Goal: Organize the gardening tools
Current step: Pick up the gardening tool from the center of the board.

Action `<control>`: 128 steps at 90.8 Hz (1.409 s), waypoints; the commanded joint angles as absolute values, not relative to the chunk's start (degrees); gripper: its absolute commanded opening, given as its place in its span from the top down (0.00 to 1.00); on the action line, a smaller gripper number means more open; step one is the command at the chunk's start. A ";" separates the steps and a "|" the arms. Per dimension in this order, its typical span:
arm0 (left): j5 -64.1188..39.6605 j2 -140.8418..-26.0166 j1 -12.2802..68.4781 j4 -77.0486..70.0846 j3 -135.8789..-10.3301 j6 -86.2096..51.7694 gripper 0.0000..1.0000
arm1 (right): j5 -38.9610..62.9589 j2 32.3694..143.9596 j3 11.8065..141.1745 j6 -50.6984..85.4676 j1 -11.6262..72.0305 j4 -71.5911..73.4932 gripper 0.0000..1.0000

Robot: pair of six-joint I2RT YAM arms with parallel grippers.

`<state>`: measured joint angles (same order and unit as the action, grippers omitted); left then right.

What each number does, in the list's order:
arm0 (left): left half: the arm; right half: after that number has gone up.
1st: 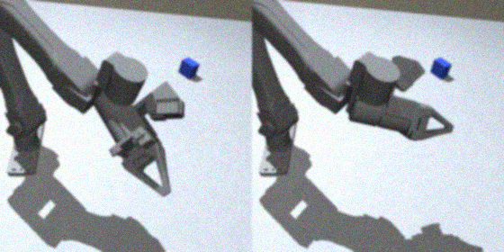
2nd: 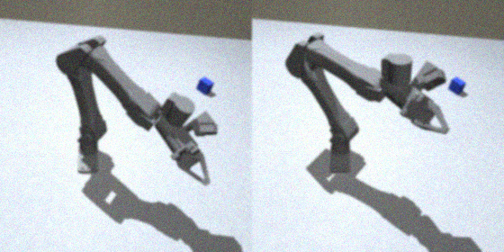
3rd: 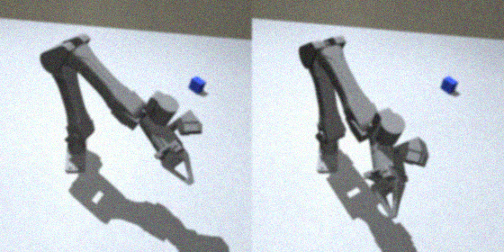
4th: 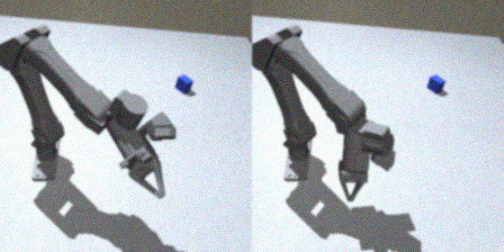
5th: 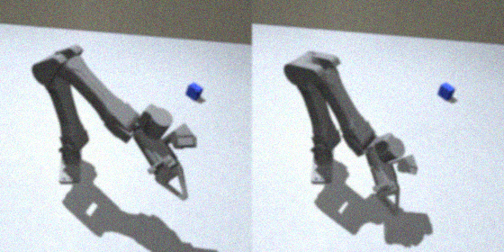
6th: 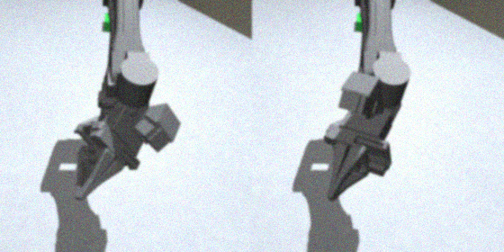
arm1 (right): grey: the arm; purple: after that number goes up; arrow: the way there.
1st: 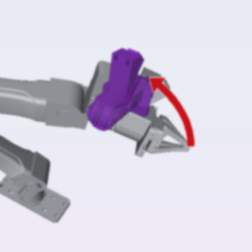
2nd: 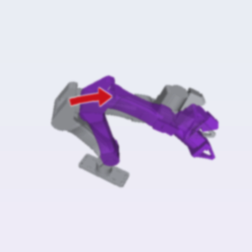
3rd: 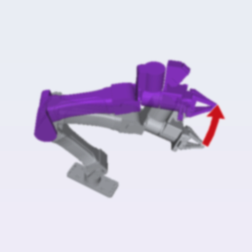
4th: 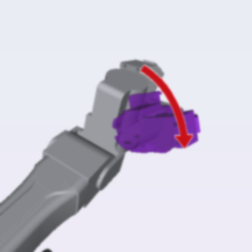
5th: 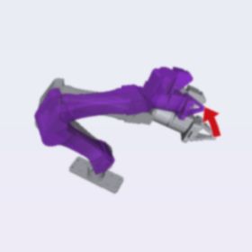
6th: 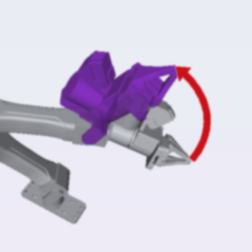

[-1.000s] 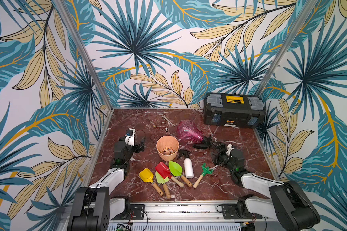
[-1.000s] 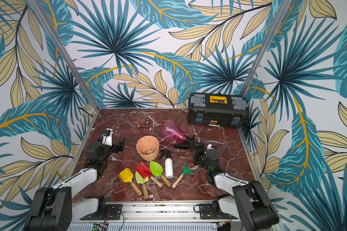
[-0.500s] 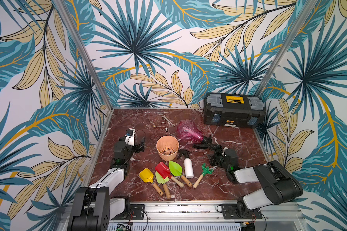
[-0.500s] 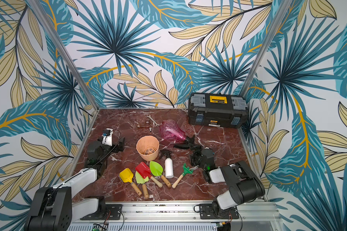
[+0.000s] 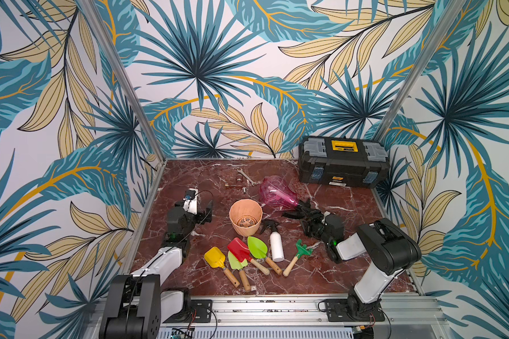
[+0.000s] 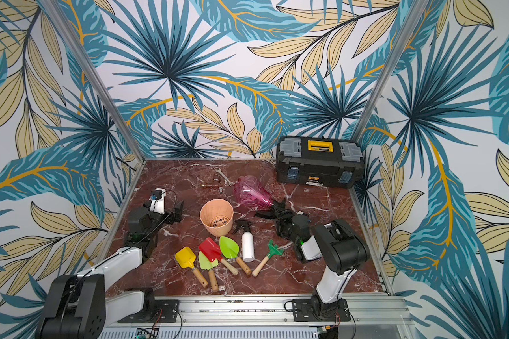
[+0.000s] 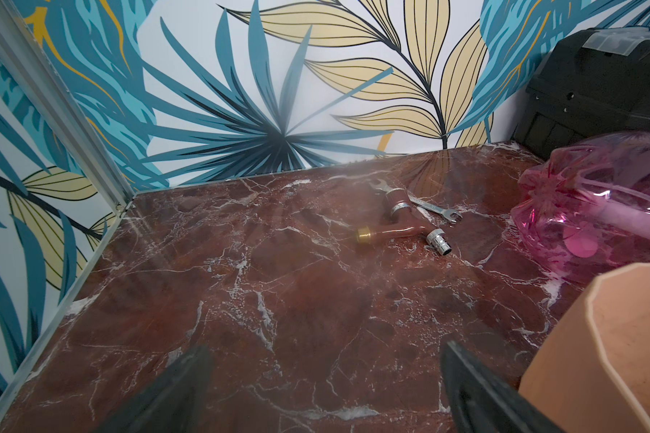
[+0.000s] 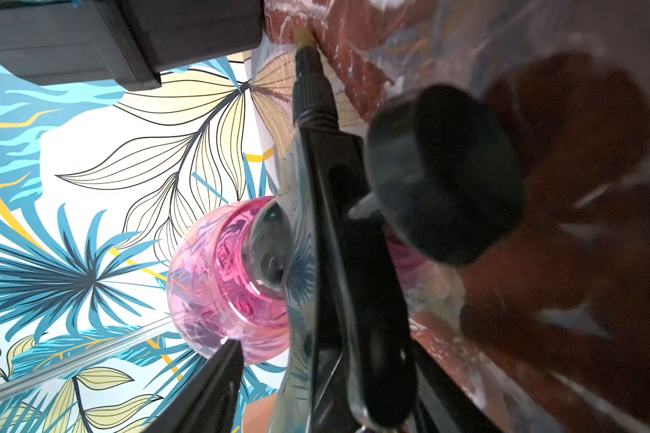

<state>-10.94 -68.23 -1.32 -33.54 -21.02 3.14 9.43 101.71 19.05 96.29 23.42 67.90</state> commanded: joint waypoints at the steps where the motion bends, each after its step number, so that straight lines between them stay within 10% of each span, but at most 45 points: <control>1: -11.29 -66.89 -1.23 -33.05 -21.89 2.98 0.00 | 8.96 103.89 19.82 97.43 23.64 71.60 0.32; 70: -11.24 -67.06 -1.20 -31.74 -22.31 3.38 0.00 | 4.96 105.06 19.51 94.68 23.64 73.18 0.60; 128: -11.08 -67.22 -1.22 -31.25 -22.41 3.22 0.00 | -3.08 82.85 22.79 71.27 21.85 49.80 0.84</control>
<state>-10.92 -67.75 -1.32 -31.77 -21.02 3.16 0.80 87.26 20.73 81.30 22.31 58.57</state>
